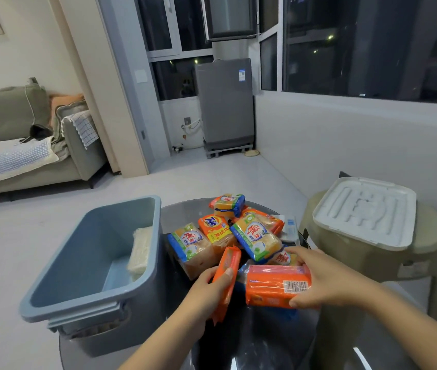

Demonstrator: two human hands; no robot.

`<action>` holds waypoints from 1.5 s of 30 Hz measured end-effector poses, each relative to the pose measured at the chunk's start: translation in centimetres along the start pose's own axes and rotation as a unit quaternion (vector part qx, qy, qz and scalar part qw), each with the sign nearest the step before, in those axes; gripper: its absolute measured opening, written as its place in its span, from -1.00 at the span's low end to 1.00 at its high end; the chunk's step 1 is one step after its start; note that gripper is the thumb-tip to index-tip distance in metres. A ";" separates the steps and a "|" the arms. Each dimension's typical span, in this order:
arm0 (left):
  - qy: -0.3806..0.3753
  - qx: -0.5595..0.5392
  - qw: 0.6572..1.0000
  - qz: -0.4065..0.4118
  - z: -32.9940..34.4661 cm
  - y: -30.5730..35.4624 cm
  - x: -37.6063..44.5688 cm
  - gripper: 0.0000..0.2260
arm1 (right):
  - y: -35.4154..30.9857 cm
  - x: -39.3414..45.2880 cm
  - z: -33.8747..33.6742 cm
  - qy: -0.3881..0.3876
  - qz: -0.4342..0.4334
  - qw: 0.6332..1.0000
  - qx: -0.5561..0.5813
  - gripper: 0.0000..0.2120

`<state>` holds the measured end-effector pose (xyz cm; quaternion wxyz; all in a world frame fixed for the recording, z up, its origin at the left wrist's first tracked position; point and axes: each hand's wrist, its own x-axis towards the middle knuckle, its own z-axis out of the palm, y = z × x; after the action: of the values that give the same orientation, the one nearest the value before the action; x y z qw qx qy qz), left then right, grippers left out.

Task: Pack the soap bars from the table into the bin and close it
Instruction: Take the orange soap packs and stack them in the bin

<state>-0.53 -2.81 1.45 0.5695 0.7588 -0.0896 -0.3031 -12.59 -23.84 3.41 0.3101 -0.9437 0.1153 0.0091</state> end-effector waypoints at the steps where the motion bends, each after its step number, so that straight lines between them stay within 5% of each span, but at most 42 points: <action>1: -0.001 -0.017 1.000 -0.002 0.0 -0.2 -0.3 -0.53 | -0.3 -0.1 0.0 0.010 -0.011 1.000 -0.009 -0.21; 6: -0.048 -0.108 0.993 0.002 -0.2 0.0 -2.1 -0.73 | -2.2 0.6 0.1 0.042 0.001 0.997 0.072 -0.41; 17: -0.112 -0.304 0.944 0.065 0.1 4.5 -3.6 -0.62 | -7.9 1.5 0.9 0.152 0.053 0.944 0.288 -0.40; 24: -0.118 -0.270 0.949 0.109 -2.2 7.5 -2.7 -0.55 | -11.6 1.9 -0.1 0.179 -0.036 0.916 0.356 -0.59; 29: -0.076 -0.255 0.954 0.138 -4.6 9.2 -2.6 -0.50 | -14.0 3.4 0.3 0.154 -0.072 0.891 0.420 -0.50; 35: -0.002 -0.189 0.974 0.126 -8.0 10.2 -1.4 -0.53 | -16.6 5.8 1.5 0.160 -0.120 0.885 0.420 -0.81; 45: -0.027 -0.203 0.976 0.069 -16.1 9.8 -0.4 -0.58 | -19.8 9.4 3.3 0.076 -0.143 0.908 0.387 -0.61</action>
<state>10.26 7.10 13.23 0.7284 0.6111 -0.0937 -0.2953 1.16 -8.38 11.48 0.6389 -0.7540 -0.0033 -0.1524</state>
